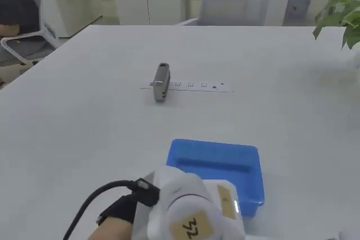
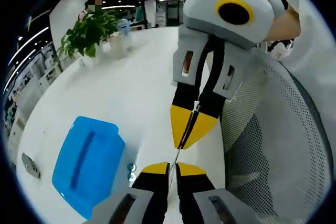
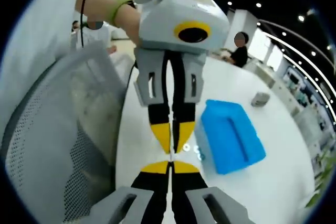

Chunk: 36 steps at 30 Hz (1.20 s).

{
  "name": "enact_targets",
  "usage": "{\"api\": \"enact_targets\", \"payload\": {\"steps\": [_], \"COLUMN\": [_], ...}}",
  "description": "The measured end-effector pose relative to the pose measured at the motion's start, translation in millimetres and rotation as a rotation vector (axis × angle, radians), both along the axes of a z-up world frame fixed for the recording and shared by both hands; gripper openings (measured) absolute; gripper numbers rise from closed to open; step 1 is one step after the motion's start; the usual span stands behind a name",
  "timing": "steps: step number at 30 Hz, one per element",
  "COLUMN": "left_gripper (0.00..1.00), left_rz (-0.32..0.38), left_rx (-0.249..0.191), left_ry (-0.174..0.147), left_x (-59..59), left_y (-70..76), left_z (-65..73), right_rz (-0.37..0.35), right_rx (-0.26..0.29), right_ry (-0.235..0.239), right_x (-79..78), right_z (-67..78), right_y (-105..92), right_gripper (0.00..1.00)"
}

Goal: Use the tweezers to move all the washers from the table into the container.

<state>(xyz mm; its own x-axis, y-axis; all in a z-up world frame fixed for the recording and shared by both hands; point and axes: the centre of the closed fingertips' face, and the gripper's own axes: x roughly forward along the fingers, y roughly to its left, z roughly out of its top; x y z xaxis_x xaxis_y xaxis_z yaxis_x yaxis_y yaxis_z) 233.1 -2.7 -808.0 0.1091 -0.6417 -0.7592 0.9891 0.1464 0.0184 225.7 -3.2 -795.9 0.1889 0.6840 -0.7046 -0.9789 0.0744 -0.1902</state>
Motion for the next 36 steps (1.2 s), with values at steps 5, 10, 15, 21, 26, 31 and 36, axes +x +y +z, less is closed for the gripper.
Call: {"api": "enact_targets", "payload": {"steps": [5, 10, 15, 21, 26, 31, 36], "left_gripper": [0.00, 0.00, 0.00, 0.00, 0.00, 0.00, 0.00], "left_rz": [-0.037, -0.080, -0.056, -0.071, -0.073, -0.087, -0.101], "left_rx": [0.005, 0.024, 0.003, -0.050, -0.069, -0.063, -0.078], "left_ry": [-0.042, -0.100, -0.090, -0.087, -0.097, -0.104, -0.095], "left_x": [0.1, -0.3, 1.7, -3.9, -1.6, 2.3, 5.7], "left_y": [5.8, 13.0, 19.0, 19.8, 18.0, 16.9, 13.2], "left_z": [9.6, 21.7, 36.5, 54.8, 58.7, 59.2, 59.6], "right_rz": [0.019, -0.013, -0.053, -0.086, -0.103, -0.142, -0.195], "right_rx": [0.015, 0.096, 0.128, 0.179, 0.178, 0.158, 0.130], "right_ry": [-0.012, 0.008, 0.077, 0.176, 0.199, 0.207, 0.230], "right_x": [1.3, 5.8, 5.8, 0.8, 2.1, 6.3, 5.7], "right_z": [9.6, 22.7, 16.4, 0.1, -13.7, -23.3, -34.9], "right_y": [9.0, 20.0, 23.1, 36.9, 42.0, 32.8, 14.0], "right_gripper": [0.00, 0.00, 0.13, 0.26, 0.27, 0.26, 0.26]}}
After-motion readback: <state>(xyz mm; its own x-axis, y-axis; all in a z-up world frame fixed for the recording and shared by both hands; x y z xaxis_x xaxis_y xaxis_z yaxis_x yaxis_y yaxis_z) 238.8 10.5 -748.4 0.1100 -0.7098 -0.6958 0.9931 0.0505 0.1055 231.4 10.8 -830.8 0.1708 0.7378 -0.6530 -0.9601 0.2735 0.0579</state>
